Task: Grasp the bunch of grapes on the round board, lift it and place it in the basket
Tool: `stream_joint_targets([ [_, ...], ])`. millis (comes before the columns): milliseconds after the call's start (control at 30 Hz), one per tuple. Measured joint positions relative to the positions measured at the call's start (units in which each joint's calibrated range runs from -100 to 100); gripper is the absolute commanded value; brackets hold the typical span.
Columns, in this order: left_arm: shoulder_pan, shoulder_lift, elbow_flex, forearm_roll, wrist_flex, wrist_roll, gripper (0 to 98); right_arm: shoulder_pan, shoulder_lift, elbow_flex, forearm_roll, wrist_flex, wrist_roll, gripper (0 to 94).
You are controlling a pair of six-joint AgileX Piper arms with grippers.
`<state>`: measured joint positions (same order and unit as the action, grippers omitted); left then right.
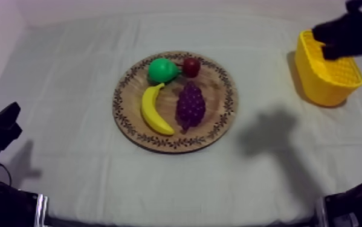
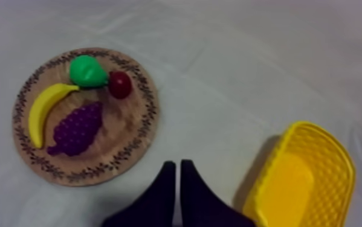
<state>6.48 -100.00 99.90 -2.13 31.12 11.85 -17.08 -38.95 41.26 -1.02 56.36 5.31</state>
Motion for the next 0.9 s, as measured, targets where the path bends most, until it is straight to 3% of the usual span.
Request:
stream_joint_targets([
  [433,0.0,0.0,0.0,0.0,0.0,0.0,0.1,-7.67,25.27,-34.85,1.02,25.67,-7.73,0.2],
  [667,0.0,0.0,0.0,0.0,0.0,0.0,0.1,-11.29,34.93,-48.47,3.03,37.75,-13.58,0.2],
  [900,0.0,0.0,0.0,0.0,0.0,0.0,0.1,-12.92,41.63,-55.64,3.31,41.93,-19.59,0.2],
])
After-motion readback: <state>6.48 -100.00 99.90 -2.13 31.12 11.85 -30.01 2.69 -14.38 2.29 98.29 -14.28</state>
